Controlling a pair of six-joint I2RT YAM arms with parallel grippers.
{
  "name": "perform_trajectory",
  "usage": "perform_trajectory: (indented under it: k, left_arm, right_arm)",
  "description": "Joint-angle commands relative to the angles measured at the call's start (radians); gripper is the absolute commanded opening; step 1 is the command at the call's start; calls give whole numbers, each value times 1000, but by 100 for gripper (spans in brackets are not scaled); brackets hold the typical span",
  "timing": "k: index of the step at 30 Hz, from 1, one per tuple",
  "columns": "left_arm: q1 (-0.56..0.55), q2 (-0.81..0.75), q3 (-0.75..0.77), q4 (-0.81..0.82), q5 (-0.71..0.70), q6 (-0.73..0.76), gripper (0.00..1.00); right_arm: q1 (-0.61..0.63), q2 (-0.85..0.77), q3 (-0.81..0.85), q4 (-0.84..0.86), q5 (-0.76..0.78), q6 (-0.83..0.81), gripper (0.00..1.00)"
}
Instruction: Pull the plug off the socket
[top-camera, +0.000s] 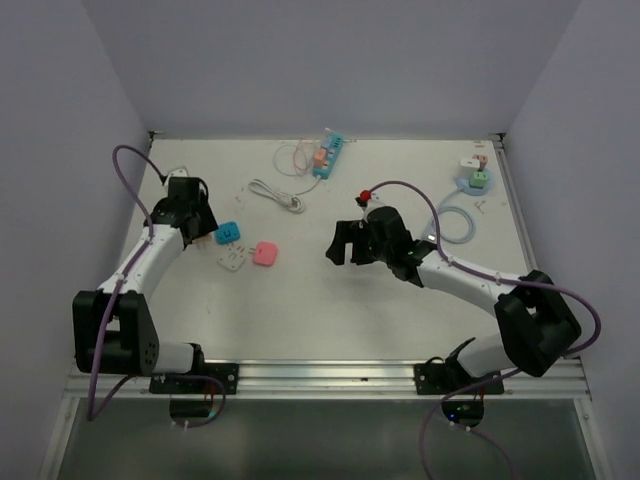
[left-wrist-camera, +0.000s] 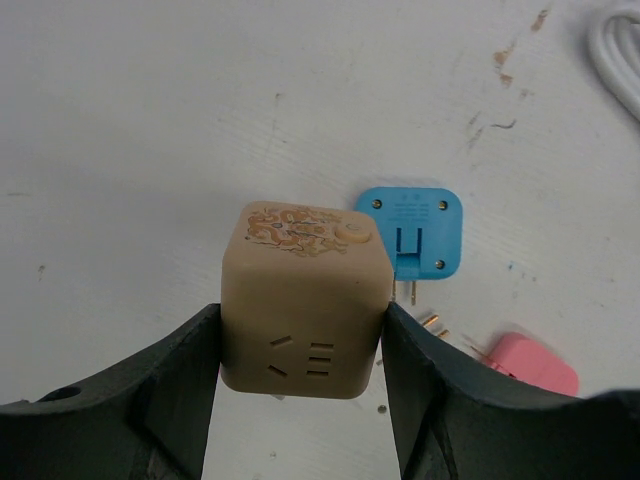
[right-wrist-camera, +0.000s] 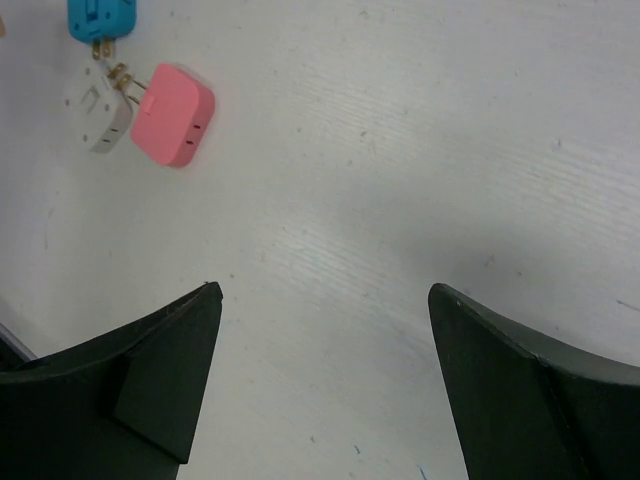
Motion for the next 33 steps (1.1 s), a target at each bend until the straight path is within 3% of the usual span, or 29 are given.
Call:
perform_trajectory:
  k: [1, 6, 12, 18, 22, 28, 33]
  left_arm:
    - [85, 79, 76, 16, 63, -1, 0]
    - [196, 228, 161, 0, 106, 2, 2]
    - [256, 360, 279, -50, 88, 29, 13]
    - [260, 397, 294, -64, 77, 45, 40]
    - [260, 374, 274, -55, 82, 47, 66]
    - [260, 311, 262, -44, 97, 45, 88]
    - [260, 204, 230, -21, 137, 39, 100]
  right_arm:
    - [-5, -66, -74, 3, 66, -32, 88]
    - [-19, -92, -123, 28, 83, -46, 88]
    - [-43, -130, -171, 60, 83, -40, 88]
    - [-47, -135, -180, 65, 99, -41, 88]
    - [-48, -133, -178, 66, 101, -45, 88]
    - [-47, -127, -142, 51, 121, -72, 88]
    - [-47, -106, -105, 28, 152, -88, 86]
